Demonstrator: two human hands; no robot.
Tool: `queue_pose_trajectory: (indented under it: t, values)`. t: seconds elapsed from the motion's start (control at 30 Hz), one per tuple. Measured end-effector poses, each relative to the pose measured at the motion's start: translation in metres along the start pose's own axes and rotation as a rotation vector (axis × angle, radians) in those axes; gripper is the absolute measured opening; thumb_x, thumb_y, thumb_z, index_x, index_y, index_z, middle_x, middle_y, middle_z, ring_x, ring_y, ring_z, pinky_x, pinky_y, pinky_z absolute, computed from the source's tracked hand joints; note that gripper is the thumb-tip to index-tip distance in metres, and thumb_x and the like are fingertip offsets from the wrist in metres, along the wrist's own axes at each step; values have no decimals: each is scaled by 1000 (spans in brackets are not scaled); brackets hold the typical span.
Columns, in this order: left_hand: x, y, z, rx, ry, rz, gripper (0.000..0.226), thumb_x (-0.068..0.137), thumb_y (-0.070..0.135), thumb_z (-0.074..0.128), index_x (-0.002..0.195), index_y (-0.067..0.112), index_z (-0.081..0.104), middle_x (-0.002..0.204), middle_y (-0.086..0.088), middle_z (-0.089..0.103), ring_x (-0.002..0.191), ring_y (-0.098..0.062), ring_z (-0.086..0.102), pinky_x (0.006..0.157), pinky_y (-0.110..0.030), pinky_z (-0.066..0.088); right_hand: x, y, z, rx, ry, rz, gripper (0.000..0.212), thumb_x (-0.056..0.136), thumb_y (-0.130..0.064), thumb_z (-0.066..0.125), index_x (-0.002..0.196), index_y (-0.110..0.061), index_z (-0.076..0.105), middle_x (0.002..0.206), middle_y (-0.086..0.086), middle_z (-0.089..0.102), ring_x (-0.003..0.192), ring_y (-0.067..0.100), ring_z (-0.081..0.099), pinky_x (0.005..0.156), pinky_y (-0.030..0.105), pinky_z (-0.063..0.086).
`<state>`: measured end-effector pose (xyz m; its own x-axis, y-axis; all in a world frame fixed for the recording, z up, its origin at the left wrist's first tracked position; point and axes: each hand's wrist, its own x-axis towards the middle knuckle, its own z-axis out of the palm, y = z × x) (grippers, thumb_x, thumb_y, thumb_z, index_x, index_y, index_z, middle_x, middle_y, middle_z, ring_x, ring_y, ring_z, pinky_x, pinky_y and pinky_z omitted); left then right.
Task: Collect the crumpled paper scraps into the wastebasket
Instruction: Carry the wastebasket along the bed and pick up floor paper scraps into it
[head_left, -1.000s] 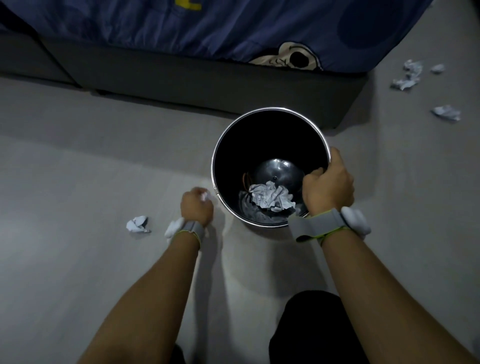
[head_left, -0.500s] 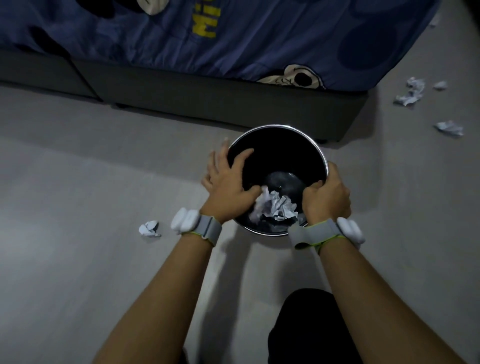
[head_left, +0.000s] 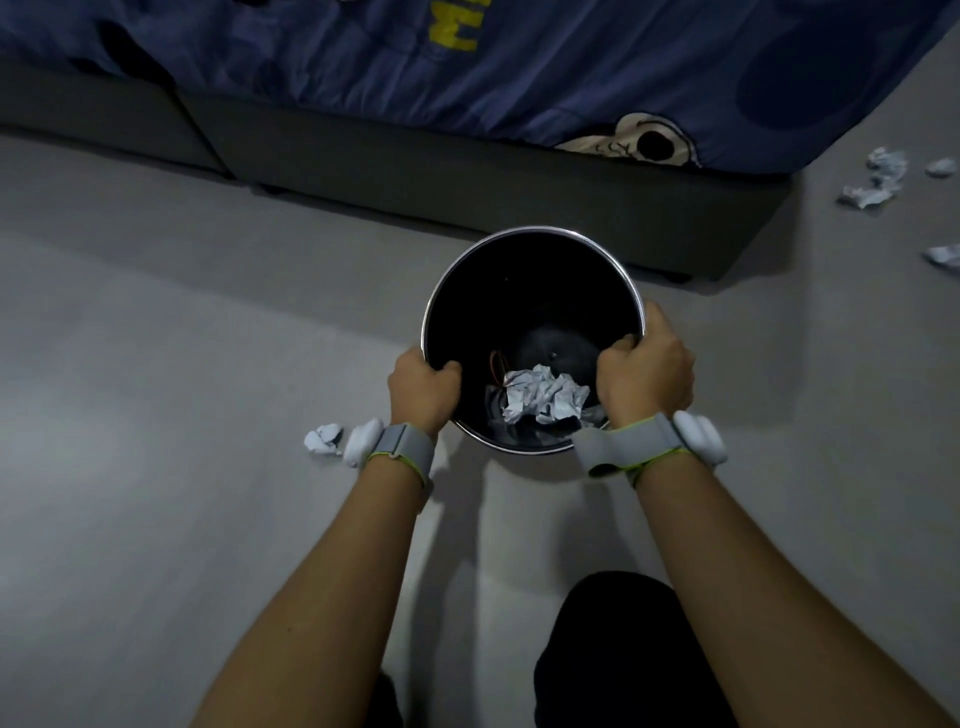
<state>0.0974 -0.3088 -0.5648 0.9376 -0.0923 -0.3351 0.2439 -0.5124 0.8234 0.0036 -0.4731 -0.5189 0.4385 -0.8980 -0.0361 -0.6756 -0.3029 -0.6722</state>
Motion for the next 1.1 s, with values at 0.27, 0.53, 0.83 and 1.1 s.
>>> queue_pose_trajectory:
  t: [0.27,0.53,0.83,1.1]
  values:
    - [30,-27,-69,7,167,-3,12,79,14,56,89,17,63,88,-10,67,91,-34,64,77,-37,53,-29,-51,53,57,-106,-97,40,85,-10,47,118,-30,58,103,14,67,94,40,59,68,33,34]
    - [41,-48,-88,39,166,1,4,81,16,56,83,19,58,85,-8,64,91,-35,63,73,-31,46,-43,-62,74,42,-131,-124,42,85,-11,46,119,-33,56,100,12,68,91,40,60,68,33,38]
    - [70,-102,-91,-236,674,-100,34,91,32,38,111,19,62,110,-6,65,107,-27,56,93,-35,41,-45,-64,79,16,-91,-127,44,87,-9,45,123,-32,55,101,13,67,93,40,60,69,35,40]
    - [90,-208,-76,765,-6,-60,41,78,29,48,117,29,60,130,-13,50,117,-42,48,99,-43,39,-42,-65,83,1,-77,-142,41,86,-8,45,120,-29,56,101,12,67,93,38,60,68,33,37]
